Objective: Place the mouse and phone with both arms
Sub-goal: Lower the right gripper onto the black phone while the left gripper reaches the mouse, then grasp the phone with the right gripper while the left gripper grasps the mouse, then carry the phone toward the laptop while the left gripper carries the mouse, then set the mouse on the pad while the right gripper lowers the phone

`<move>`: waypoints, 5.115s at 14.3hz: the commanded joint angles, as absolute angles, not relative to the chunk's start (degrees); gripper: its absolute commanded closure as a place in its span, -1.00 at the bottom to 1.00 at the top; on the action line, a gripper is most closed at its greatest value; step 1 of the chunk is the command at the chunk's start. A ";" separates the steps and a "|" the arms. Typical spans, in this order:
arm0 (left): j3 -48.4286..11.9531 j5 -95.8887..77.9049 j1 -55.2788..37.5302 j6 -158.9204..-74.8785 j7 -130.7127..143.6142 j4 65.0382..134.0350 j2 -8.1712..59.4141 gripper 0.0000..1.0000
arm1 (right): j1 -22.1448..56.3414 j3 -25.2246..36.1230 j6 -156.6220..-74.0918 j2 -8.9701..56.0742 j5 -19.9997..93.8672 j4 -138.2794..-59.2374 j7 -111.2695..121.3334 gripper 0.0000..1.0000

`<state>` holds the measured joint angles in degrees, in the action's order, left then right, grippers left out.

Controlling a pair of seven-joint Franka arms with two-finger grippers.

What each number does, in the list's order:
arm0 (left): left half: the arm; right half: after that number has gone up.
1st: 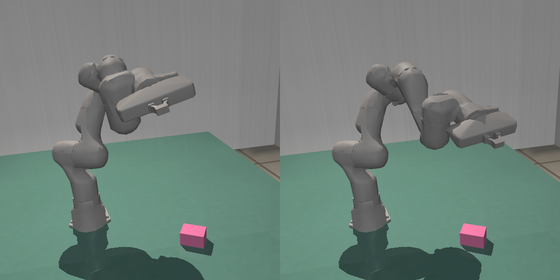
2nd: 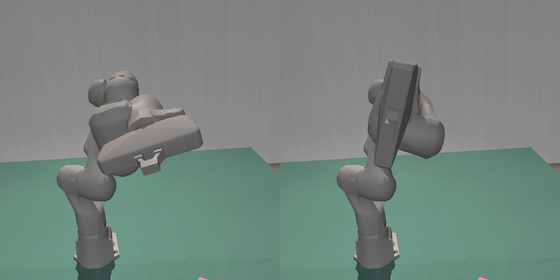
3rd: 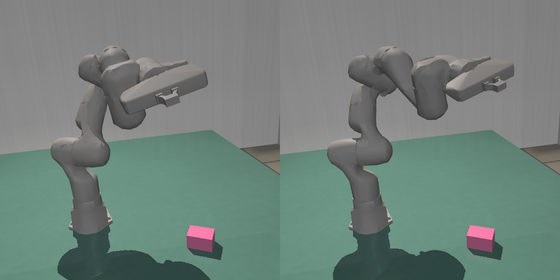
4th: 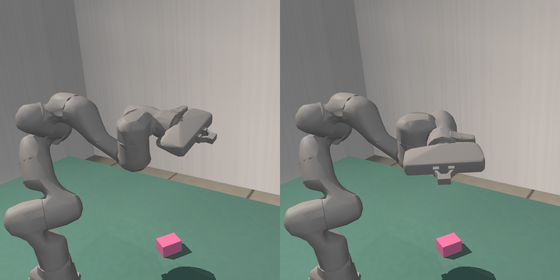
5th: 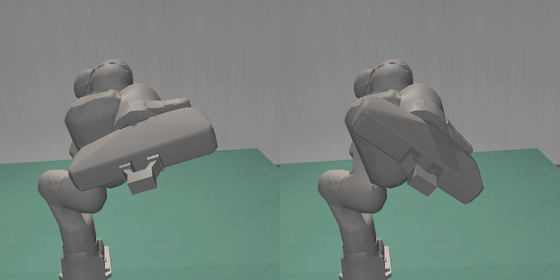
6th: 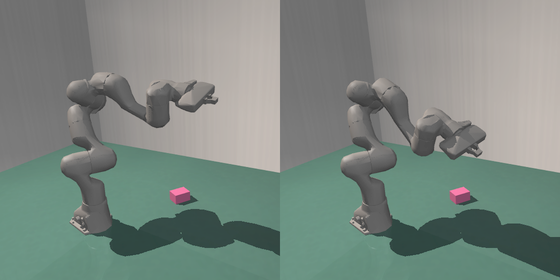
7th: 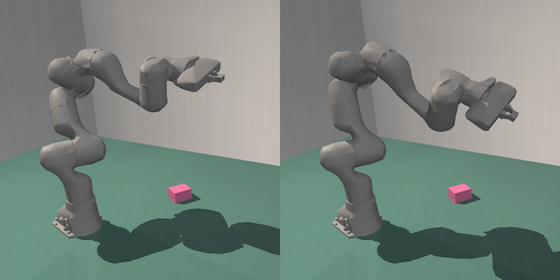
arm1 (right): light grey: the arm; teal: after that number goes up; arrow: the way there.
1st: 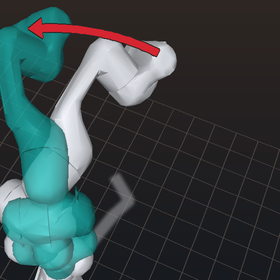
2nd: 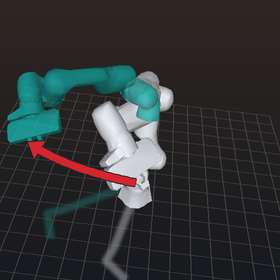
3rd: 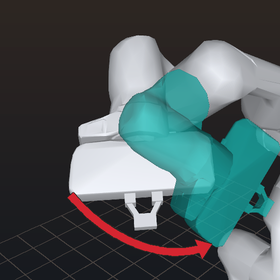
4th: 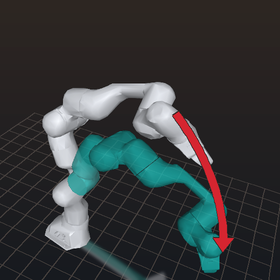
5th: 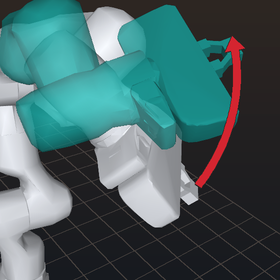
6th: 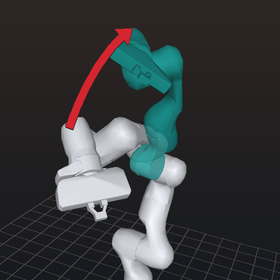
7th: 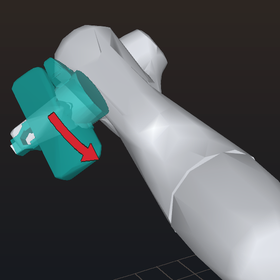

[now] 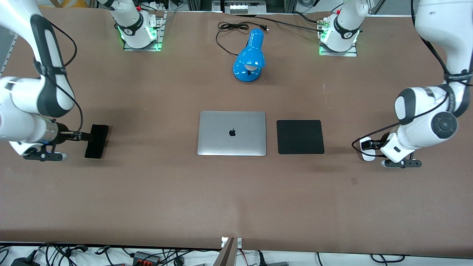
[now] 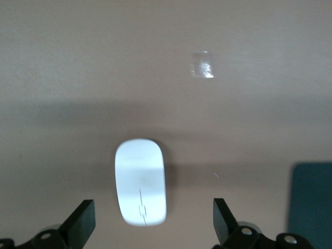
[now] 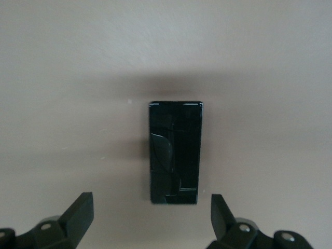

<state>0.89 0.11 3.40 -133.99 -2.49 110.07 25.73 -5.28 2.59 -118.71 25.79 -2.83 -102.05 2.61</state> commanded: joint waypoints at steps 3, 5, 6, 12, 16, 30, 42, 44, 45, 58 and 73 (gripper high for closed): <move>0.70 1.67 4.39 -150.72 -3.42 120.50 26.63 -1.00 | -8.17 2.11 -137.51 28.55 -3.52 -113.81 2.29 -1.00; 0.70 1.76 5.35 -151.08 -5.27 120.41 26.89 -1.00 | -9.22 2.11 -139.83 31.37 -3.52 -113.47 2.37 -1.00; 0.70 1.76 5.88 -151.17 -5.62 120.32 27.50 -1.00 | -9.32 2.11 -140.01 31.64 -3.43 -113.47 2.29 -1.00; 0.70 1.85 5.89 -155.56 -7.03 120.59 29.97 -1.00 | -10.19 2.02 -140.27 33.49 -2.37 -113.03 2.29 -1.00; 0.62 1.84 5.89 -155.48 -7.21 120.67 29.80 -0.07 | -10.11 2.02 -140.01 33.49 -2.37 -112.94 2.11 -0.68; -16.70 3.06 1.08 -121.81 12.45 105.99 22.58 0.29 | -5.64 -0.17 -118.94 29.53 -2.72 -98.10 3.43 0.42; -16.70 17.49 -6.68 -148.44 37.44 118.83 29.18 0.38 | 12.46 -0.18 -120.58 33.04 2.19 -97.56 -6.05 0.42; -16.70 17.49 -6.59 -148.54 37.44 118.92 29.70 0.35 | 15.54 -0.18 -121.38 33.74 2.20 -97.56 -10.17 0.42; -16.70 17.49 -6.59 -148.54 37.44 118.92 30.14 0.29 | 16.77 -0.18 -121.72 34.01 2.20 -97.56 -12.54 0.42; -16.08 17.49 -4.93 -147.31 36.83 118.21 24.01 -1.00 | 25.66 -0.61 -127.27 38.23 3.52 -99.14 -28.12 0.41; -16.52 16.00 3.77 -77.90 -2.19 72.71 20.04 -1.00 | 23.83 0.09 -124.29 32.71 3.34 -98.09 -26.37 -1.00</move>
<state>-15.99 16.00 2.76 -84.65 0.68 79.44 18.88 24.98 0.01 -126.64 36.14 2.54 -98.23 -27.22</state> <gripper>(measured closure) 0.000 0.000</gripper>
